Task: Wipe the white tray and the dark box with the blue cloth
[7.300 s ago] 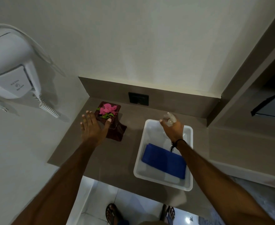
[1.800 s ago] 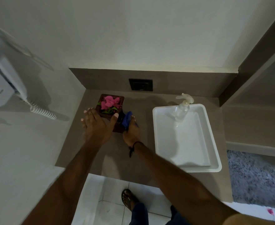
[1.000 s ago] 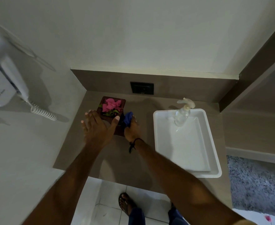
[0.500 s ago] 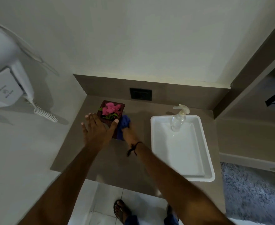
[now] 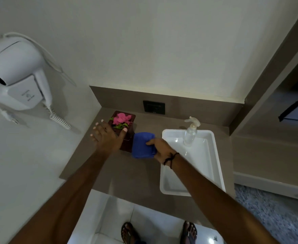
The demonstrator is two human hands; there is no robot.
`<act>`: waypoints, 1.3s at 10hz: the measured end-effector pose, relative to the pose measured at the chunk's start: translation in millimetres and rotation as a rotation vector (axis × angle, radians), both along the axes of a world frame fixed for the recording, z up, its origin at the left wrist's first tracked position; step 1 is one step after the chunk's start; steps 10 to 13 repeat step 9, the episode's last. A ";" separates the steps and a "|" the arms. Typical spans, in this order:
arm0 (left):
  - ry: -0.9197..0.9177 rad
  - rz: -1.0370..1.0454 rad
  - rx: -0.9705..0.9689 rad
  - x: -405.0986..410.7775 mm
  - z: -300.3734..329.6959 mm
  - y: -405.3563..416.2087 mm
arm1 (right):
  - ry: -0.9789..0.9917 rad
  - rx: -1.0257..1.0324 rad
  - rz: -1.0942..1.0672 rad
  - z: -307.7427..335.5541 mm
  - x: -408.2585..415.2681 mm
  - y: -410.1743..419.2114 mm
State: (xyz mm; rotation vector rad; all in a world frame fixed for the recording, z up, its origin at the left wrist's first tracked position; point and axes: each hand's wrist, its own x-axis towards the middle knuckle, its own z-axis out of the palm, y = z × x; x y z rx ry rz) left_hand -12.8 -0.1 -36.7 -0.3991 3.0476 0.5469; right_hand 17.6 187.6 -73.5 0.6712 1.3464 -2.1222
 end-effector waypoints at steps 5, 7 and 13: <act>-0.255 -0.512 0.583 108.0 -72.4 159.1 | 0.089 0.700 0.094 -49.1 88.2 153.9; -0.369 -0.494 0.371 113.7 -101.4 180.2 | 0.135 1.187 0.356 -69.3 103.6 169.9; -0.207 -0.497 0.215 99.0 -76.4 176.1 | 0.369 1.223 -0.008 -39.0 91.0 201.0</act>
